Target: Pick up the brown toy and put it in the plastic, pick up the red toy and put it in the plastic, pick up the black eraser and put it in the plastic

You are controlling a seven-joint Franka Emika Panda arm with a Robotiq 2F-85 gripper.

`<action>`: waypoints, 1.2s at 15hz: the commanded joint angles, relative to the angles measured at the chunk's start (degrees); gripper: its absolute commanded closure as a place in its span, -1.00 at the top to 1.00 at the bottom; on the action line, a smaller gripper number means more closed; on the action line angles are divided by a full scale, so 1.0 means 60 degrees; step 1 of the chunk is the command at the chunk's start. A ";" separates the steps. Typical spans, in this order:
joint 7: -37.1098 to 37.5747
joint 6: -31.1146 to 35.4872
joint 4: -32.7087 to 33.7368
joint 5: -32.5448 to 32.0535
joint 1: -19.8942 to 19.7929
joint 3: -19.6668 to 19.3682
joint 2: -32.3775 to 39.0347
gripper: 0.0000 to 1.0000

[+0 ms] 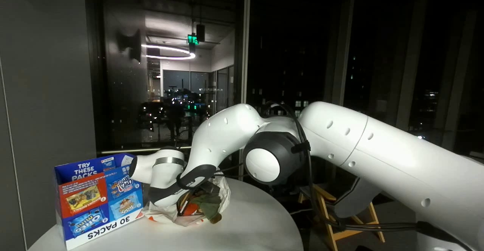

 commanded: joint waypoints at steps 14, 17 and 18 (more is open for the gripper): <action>-0.4014 0.1902 -0.2817 0.1653 -0.0943 0.2602 -0.3004 1.00; -0.5072 0.2172 -0.3132 0.2273 -0.1458 0.3147 -0.3055 1.00; -0.5441 0.2166 -0.3166 0.2489 -0.1607 0.3319 -0.2991 1.00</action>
